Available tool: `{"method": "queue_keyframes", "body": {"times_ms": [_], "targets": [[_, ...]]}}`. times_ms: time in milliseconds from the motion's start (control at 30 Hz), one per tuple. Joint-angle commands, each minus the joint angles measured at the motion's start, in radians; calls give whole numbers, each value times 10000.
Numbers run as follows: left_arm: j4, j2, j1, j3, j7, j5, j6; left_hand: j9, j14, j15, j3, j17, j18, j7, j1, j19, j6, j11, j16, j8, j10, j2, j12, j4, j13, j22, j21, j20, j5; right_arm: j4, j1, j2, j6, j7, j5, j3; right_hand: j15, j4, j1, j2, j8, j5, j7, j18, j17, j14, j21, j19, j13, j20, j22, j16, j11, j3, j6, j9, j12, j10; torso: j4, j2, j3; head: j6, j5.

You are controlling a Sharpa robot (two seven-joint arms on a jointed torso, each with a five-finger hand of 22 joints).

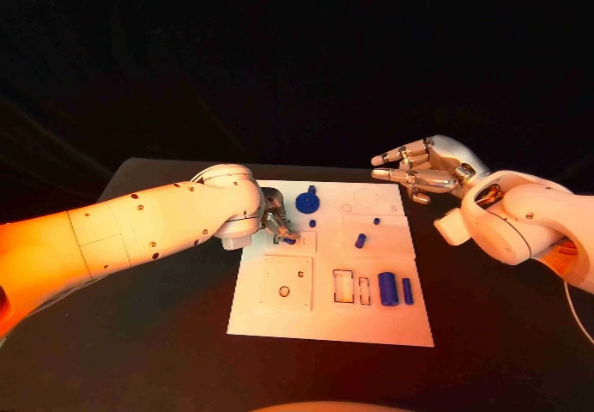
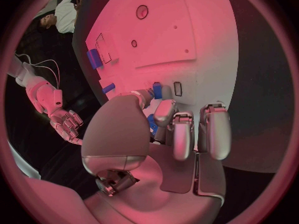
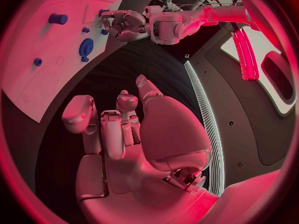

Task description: Assemble the parts on the task board

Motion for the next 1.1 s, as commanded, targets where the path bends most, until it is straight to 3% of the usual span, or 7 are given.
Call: {"method": "queue_keyframes", "body": {"times_ms": [33,300,467,633,1100], "targets": [[14,-6,-43,-23,-131,-71,370,17,1050,38,1696,2635,-180,-75,-18,461,30,-18,24,28,70,118,-11,-1623,-6,1352,-23,26,-19,15,-10,13,183,51,-226,-1,-32,0,-72,94,13,-49,0,106,1062,699,-55,-63,-8,6,-16,-47,14,-56,-12,-3,-29,-25,6,-3,13,-48,10],[-34,71,-47,-24,-147,16,445,68,1050,40,1776,2635,-184,-79,-143,469,48,-17,24,56,109,137,32,-1612,37,1369,-15,26,-27,20,-11,23,213,50,-227,-1,-31,6,-80,99,13,-48,1,110,1050,697,-67,-74,-16,7,-38,-55,14,-61,-13,-3,-36,-28,-1,-5,8,-71,22],[-122,161,-46,-26,-198,129,557,246,1050,26,1819,2635,-181,-119,-713,467,102,-37,24,180,144,397,85,-1363,76,1367,-33,22,-60,31,-11,18,238,49,-20,-2,-29,27,-116,93,10,-35,2,114,1047,696,-84,-86,-29,9,-64,-59,17,-95,-21,-3,-41,-32,-4,0,13,-74,3],[-244,244,-42,-28,-223,203,643,376,1050,-6,1651,2635,-184,-173,-1117,476,157,-76,24,269,157,450,134,-1199,117,1384,-31,-1,-79,39,-11,24,273,59,226,-2,-26,57,-169,78,9,45,0,117,1040,695,-104,-92,-42,12,-84,-67,18,-166,-32,-2,-36,-32,-10,-7,22,-82,9],[-622,526,-38,-59,-236,252,755,534,1050,-62,35,2635,-202,-244,-2410,518,424,-134,24,246,222,276,313,-526,277,1469,3,-64,-128,84,-10,27,333,67,370,-2,-26,66,-184,73,10,67,0,117,1035,694,-109,-93,-47,12,-90,-72,18,-188,-33,-1,-34,-32,-13,10,8,-94,-23]]}}
